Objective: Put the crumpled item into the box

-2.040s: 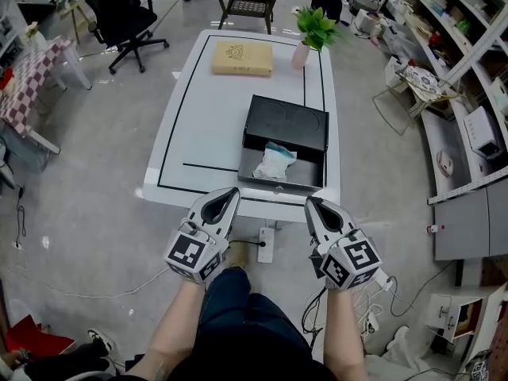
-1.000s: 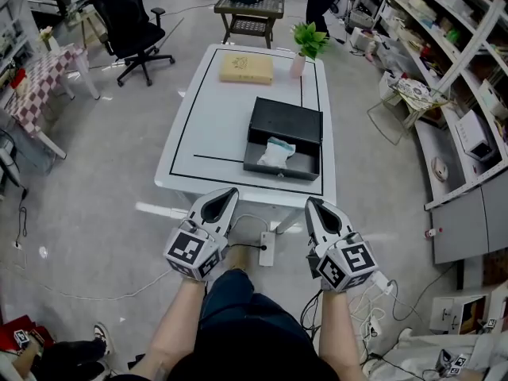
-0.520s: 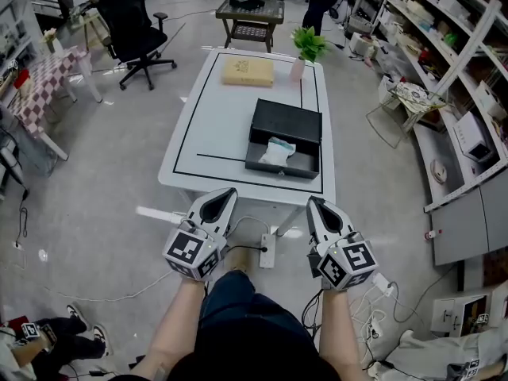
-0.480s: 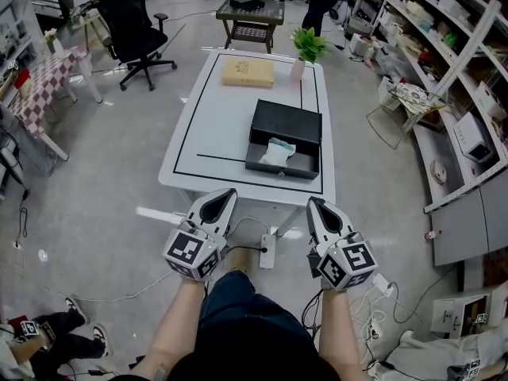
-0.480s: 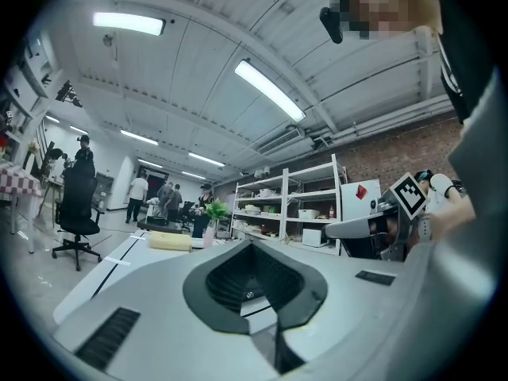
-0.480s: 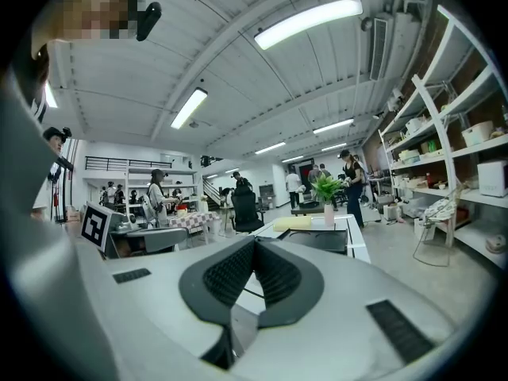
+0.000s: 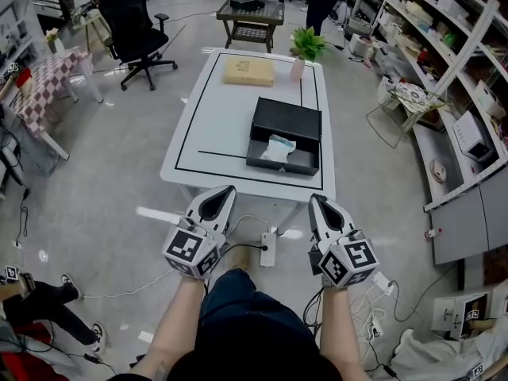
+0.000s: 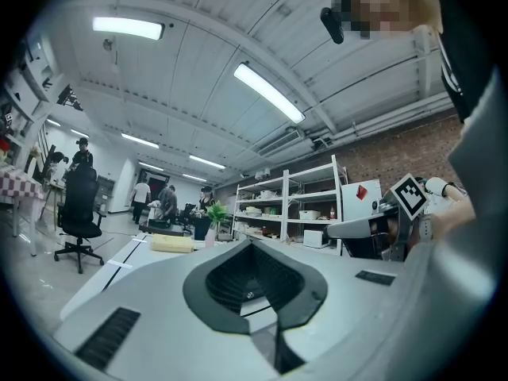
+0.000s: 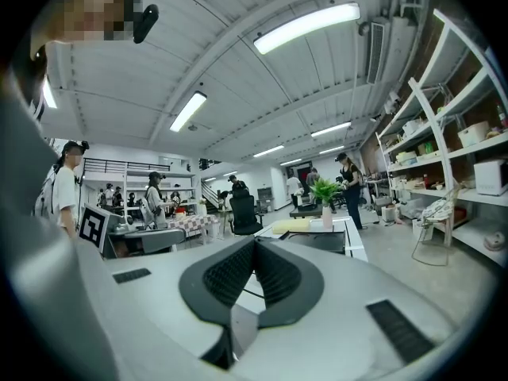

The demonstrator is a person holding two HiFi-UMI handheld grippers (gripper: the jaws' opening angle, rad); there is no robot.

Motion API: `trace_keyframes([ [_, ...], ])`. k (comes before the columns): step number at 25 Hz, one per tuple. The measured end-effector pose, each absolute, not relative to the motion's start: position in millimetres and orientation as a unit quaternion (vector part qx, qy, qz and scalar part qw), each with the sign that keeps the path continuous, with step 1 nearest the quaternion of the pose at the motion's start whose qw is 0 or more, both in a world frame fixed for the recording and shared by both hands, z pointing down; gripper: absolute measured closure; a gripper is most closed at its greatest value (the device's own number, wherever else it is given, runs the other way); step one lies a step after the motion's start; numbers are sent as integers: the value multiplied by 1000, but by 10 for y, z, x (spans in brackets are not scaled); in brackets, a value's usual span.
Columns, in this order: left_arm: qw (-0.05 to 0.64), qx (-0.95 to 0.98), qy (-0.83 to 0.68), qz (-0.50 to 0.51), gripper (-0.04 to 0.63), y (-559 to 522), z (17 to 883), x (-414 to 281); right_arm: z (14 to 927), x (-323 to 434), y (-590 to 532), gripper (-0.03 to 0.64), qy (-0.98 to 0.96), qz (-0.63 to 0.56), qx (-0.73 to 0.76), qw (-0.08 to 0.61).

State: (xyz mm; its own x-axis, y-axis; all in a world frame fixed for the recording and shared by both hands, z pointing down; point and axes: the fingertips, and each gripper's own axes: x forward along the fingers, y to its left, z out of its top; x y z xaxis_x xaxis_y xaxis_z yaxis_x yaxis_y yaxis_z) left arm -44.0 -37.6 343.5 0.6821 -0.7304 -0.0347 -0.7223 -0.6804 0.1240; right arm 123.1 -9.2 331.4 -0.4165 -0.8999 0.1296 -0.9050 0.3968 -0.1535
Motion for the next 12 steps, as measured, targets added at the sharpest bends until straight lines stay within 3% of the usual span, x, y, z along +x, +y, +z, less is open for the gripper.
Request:
trace_keyframes([
  [12, 48, 913, -404, -42, 595, -354, 3393, -498, 3302, 1197, -67, 612, -838, 104, 536, 6],
])
